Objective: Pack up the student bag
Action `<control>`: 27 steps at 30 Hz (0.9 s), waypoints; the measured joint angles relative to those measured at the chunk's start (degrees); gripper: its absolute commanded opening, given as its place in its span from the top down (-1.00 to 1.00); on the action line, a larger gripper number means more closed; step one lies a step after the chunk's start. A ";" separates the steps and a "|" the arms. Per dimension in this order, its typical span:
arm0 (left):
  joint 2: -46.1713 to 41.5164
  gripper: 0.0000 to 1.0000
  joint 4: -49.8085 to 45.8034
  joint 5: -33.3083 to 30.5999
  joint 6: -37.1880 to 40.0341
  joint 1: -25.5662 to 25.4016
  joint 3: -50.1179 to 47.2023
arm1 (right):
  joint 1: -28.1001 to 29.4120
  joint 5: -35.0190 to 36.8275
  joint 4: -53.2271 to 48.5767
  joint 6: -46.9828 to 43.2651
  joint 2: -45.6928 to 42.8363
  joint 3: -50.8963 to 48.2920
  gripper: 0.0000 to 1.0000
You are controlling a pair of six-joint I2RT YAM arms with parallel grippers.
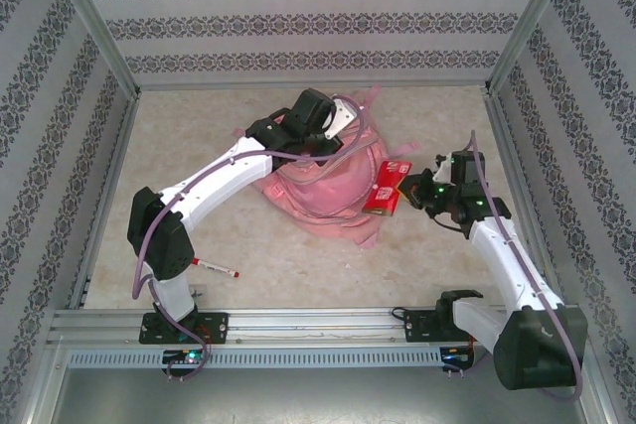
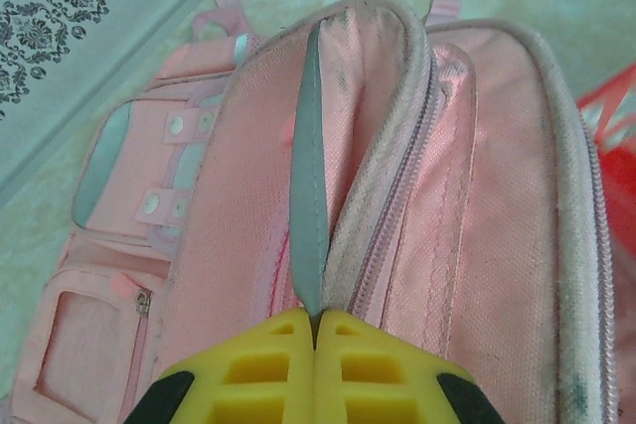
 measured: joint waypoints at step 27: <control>-0.50 1.00 9.27 10.75 -12.72 0.00 2.38 | 18.97 20.26 52.30 28.89 45.22 12.50 1.00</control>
